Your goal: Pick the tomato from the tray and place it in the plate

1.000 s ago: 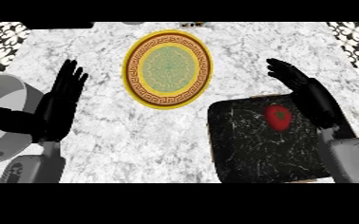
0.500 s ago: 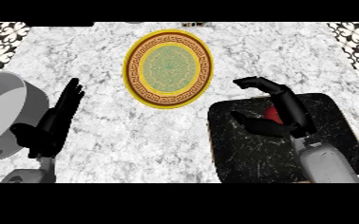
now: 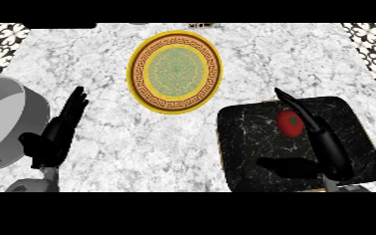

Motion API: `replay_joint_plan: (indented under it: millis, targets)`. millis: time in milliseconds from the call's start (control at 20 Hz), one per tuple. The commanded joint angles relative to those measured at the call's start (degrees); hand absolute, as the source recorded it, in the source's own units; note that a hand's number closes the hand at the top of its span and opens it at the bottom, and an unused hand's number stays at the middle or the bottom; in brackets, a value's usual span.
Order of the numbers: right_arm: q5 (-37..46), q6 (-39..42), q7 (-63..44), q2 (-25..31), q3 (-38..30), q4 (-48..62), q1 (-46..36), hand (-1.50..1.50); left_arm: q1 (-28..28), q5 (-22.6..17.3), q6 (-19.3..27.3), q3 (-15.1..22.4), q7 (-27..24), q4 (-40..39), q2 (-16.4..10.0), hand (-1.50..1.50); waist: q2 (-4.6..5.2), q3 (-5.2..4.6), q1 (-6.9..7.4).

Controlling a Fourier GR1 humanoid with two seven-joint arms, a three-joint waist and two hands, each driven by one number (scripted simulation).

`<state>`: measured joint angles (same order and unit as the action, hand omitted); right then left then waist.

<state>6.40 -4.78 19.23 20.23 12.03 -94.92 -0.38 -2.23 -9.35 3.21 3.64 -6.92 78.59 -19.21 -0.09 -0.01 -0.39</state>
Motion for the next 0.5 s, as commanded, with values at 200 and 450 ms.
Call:
replay_joint_plan:
  millis: [200, 450]
  targets:
    - [7.4, 2.3, -10.2, 11.1, -4.0, -10.1, 6.3, -1.50, 1.1, 0.8, -0.4, 0.0, -0.7, -0.4, 1.5, 0.00, -0.18, -0.06, -0.22]
    - [10.9, 11.0, -21.4, 20.1, -4.7, -9.6, 1.1, -1.50, -2.5, 1.1, -2.0, -1.1, -1.4, -4.5, 0.4, 0.00, 0.20, -0.12, 0.15]
